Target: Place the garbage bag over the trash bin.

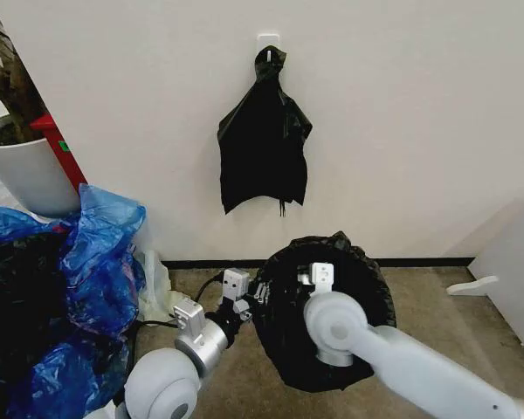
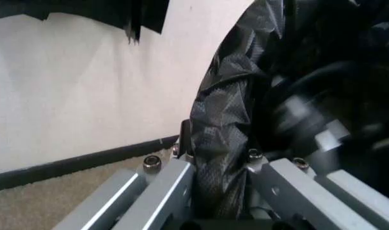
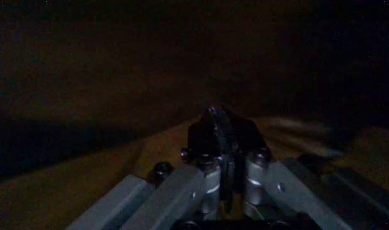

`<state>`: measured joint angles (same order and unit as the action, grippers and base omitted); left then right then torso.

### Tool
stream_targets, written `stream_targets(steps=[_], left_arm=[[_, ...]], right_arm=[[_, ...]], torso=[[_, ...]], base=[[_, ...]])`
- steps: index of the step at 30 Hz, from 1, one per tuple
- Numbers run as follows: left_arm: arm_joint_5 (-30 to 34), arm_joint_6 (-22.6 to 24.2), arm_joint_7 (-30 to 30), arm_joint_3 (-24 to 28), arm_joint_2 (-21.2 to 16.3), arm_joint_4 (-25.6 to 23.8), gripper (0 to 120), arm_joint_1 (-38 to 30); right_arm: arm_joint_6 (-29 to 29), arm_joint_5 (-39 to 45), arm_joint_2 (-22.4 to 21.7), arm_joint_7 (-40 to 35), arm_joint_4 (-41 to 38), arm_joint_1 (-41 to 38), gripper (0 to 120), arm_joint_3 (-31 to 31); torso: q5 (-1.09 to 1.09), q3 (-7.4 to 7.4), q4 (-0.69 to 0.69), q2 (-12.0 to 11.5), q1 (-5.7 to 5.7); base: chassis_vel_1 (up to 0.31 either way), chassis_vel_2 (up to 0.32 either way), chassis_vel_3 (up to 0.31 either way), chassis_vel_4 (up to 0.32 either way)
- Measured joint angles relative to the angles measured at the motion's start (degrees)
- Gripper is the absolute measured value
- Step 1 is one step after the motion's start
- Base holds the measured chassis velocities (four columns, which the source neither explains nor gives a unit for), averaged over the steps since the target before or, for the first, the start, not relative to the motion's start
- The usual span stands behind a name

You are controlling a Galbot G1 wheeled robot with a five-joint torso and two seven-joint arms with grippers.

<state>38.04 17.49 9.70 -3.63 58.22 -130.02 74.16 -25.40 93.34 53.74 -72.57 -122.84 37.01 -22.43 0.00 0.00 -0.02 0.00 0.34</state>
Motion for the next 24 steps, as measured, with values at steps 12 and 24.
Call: stream_targets(steps=[12,24], left_arm=[[-1.83,-1.32,-0.93,0.03,0.3,1.26,1,0.1],[-1.11,-1.34,-0.29,-1.13,0.82,-0.86,1,0.62]], right_arm=[[0.05,2.6,-1.67,-0.39,-3.8,4.48,0,0.1],[-0.34,-0.09,-2.41,-0.41,-4.57,8.93,0,0.46]], torso=[[0.0,0.0,0.0,0.0,0.0],[0.01,0.0,-0.01,0.0,0.0]], base=[[0.0,0.0,0.0,0.0],[0.0,0.0,0.0,0.0]])
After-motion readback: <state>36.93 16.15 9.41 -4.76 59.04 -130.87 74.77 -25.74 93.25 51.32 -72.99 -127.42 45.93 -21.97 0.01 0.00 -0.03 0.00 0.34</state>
